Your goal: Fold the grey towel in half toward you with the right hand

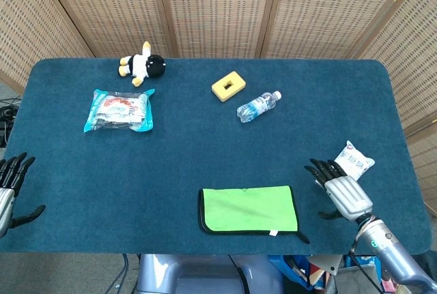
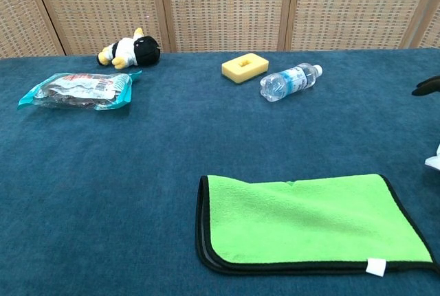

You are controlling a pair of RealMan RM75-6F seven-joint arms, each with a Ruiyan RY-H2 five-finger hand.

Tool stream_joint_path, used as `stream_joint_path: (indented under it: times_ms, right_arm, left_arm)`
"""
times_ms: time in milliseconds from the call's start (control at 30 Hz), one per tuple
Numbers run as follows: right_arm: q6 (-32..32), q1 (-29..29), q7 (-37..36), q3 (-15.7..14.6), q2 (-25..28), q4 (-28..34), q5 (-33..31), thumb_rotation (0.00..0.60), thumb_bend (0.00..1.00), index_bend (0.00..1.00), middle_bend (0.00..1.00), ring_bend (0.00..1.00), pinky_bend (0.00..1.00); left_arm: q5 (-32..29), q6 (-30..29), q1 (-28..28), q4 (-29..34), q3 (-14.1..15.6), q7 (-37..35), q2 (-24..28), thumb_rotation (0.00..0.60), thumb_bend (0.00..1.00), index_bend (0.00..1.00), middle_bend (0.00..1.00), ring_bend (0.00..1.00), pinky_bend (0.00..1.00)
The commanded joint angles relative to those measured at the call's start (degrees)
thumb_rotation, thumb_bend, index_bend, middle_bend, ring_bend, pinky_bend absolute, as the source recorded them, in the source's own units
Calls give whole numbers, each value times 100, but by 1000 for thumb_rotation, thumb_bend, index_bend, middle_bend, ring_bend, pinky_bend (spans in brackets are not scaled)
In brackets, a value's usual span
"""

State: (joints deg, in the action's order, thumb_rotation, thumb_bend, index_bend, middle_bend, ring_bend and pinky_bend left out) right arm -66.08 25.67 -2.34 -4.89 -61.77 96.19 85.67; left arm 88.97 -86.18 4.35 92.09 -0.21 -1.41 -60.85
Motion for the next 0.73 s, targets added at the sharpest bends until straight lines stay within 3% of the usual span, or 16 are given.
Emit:
stream_joint_path:
  times_ms: [33,233,433,733]
  right_arm:
    - [-685,-333,-234,163,-53,-248,116,600,84,0,0,0,0]
    - [-1868,-969,-702,257,-317,-722,346,600,8,0,0,0,0]
    - [-2637,-1493,-936,247,-450,-847,427,600,0,0,0,0,0]
    - [-3183,-1942,-843,354,-411,-762,433,600,0,0,0,0,0]
  left_arm:
    - [45,-49,-21,0,14,-11,5,600,209,0,0,0,0]
    - [173,-168,-70,-10,53,12,-8,600,208,0,0,0,0]
    - [253,-200,-83,-38,82,126,-65,600,209,0,0,0,0]
    - [299,-289,-102,-126,59,173,-153,600,209,0,0,0,0]
